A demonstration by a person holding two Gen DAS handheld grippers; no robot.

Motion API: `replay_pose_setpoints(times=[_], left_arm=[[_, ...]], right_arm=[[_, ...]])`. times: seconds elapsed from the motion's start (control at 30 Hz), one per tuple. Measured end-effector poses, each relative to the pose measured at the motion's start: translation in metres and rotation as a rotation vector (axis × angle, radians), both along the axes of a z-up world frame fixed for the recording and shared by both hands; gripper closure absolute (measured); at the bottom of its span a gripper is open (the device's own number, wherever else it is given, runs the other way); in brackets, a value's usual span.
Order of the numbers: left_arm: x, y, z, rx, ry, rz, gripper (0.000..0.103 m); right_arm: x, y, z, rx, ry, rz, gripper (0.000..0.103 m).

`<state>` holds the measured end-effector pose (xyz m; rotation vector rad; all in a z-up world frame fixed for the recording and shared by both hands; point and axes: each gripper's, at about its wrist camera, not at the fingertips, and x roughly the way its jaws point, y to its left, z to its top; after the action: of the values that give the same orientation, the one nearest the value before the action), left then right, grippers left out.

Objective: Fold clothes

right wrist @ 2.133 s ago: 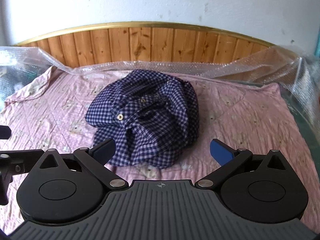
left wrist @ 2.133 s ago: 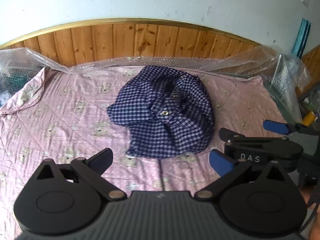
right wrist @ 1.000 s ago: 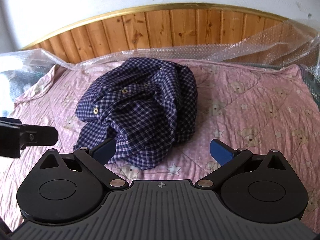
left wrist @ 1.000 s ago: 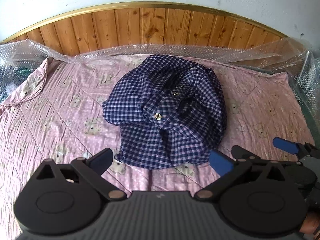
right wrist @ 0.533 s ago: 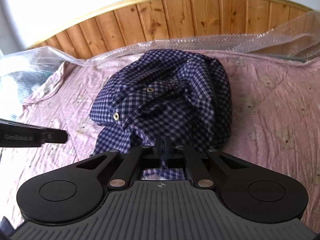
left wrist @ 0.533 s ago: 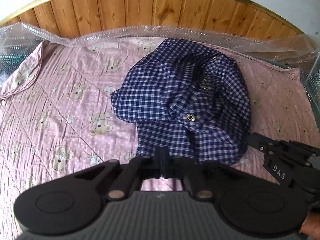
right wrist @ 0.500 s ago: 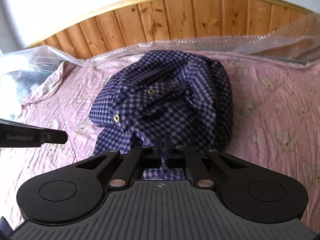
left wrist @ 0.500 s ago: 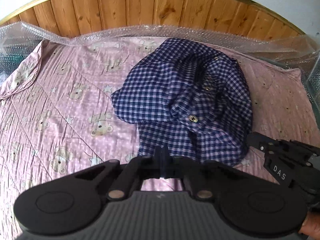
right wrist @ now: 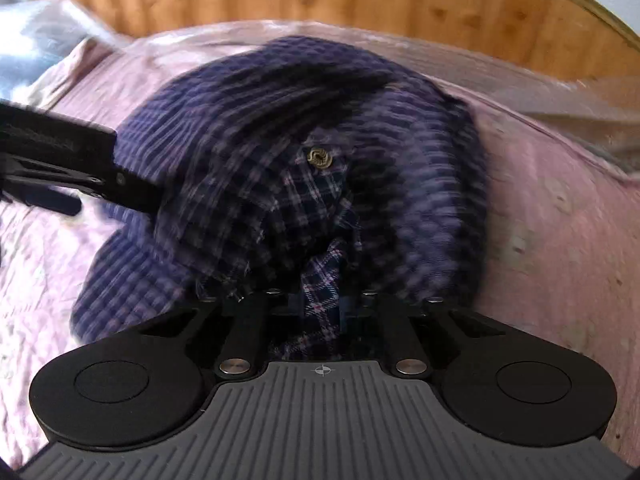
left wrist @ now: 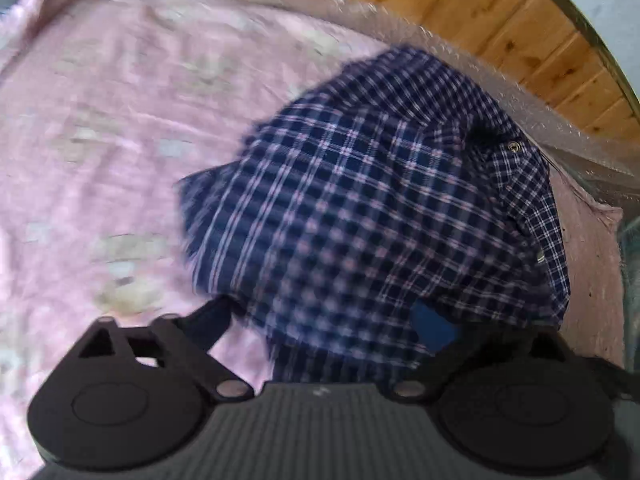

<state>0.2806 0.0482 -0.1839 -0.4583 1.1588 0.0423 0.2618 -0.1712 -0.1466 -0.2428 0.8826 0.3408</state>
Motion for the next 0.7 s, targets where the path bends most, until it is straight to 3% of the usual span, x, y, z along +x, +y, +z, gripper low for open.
replay_pose_setpoints(times=[0.1,0.17,0.23,0.3,0.33,0.4,0.43,0.47,0.53,0.57,0.63,0.7], left_arm=[[0.009,-0.003,-0.006,-0.014,-0.033,-0.056,0.034],[0.009,0.001,-0.010,-0.011,-0.060,-0.082,0.075],[0.002,0.010,-0.010,-0.044,-0.089,-0.072,0.086],[-0.011,0.021,0.000,-0.040,-0.133,-0.059,0.088],[-0.018,0.027,0.007,-0.035,-0.157,-0.049,0.088],[-0.032,0.040,0.020,-0.032,-0.197,-0.019,0.090],[-0.036,0.045,0.028,-0.029,-0.213,-0.004,0.091],[-0.043,0.052,0.039,-0.026,-0.237,0.013,0.091],[-0.065,0.066,0.067,-0.011,-0.293,0.046,0.092],[-0.082,0.073,0.081,0.018,-0.311,0.052,0.092],[-0.116,0.087,0.104,0.079,-0.328,0.066,0.092],[-0.151,0.103,0.104,0.154,-0.250,0.082,0.092]], right_arm=[[-0.005,-0.034,0.019,-0.036,-0.081,-0.115,0.101],[-0.015,-0.055,0.034,-0.112,-0.141,-0.198,0.103],[-0.017,-0.071,0.028,-0.144,-0.097,-0.241,0.103],[-0.020,-0.085,0.015,-0.085,-0.030,-0.243,0.103],[-0.024,-0.085,0.017,-0.039,-0.016,-0.225,0.091],[-0.033,-0.073,0.024,0.067,-0.017,-0.164,0.051],[-0.037,-0.067,0.026,0.113,-0.023,-0.135,0.012],[-0.036,-0.062,0.023,0.125,-0.030,-0.111,0.002],[-0.030,-0.048,0.013,0.119,-0.034,-0.075,0.007],[-0.024,-0.041,0.007,0.124,-0.001,-0.065,0.032],[-0.016,-0.028,0.001,0.205,0.100,-0.021,0.100],[-0.042,-0.005,0.012,0.253,0.160,0.174,0.101]])
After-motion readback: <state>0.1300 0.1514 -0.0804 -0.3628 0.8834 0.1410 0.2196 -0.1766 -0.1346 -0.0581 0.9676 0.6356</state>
